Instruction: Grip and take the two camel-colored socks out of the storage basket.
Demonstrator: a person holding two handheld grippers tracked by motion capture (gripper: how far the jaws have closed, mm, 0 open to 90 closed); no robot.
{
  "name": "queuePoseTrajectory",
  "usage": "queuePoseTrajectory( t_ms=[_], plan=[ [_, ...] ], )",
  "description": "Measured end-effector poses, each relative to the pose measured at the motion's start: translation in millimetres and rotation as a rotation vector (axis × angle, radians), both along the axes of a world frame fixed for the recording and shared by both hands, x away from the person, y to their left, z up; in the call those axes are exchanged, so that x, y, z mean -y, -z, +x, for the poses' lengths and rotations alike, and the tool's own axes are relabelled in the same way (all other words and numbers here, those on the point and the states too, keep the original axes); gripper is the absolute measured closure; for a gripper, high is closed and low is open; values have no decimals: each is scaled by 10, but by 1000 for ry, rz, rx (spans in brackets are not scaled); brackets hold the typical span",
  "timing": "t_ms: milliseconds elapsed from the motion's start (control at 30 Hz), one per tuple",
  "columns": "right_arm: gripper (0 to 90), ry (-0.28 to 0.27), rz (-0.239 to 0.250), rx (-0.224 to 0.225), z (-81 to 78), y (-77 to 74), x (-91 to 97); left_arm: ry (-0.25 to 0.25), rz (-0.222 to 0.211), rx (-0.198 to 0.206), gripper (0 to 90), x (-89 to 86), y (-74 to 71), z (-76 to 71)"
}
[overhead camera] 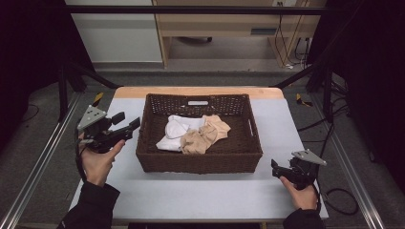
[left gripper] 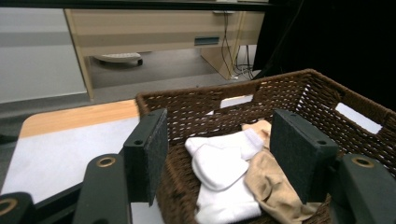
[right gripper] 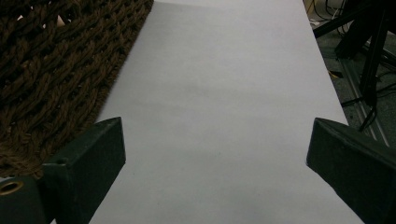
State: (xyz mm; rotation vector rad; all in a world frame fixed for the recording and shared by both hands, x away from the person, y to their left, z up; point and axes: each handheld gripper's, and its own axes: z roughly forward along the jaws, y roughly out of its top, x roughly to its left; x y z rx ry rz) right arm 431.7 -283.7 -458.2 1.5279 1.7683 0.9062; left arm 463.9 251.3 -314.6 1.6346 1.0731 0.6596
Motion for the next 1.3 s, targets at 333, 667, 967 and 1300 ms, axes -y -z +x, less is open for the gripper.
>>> queuePoseTrajectory(
  t_ms=[333, 667, 967, 1300],
  plan=[
    [49, 4, -4, 1, 12, 0, 3, 41, 41, -4, 370, 359, -38, 240],
    [49, 0, -9, 6, 25, 2, 0, 58, 57, -1, 376, 554, 23, 483],
    [50, -6, -11, 7, 34, -2, -3, 88, 85, -41, 377, 817, 192, 753],
    [50, -3, -15, 8, 45, 5, -8, 106, 121, -76, 385, 1015, 433, 977]
  ],
)
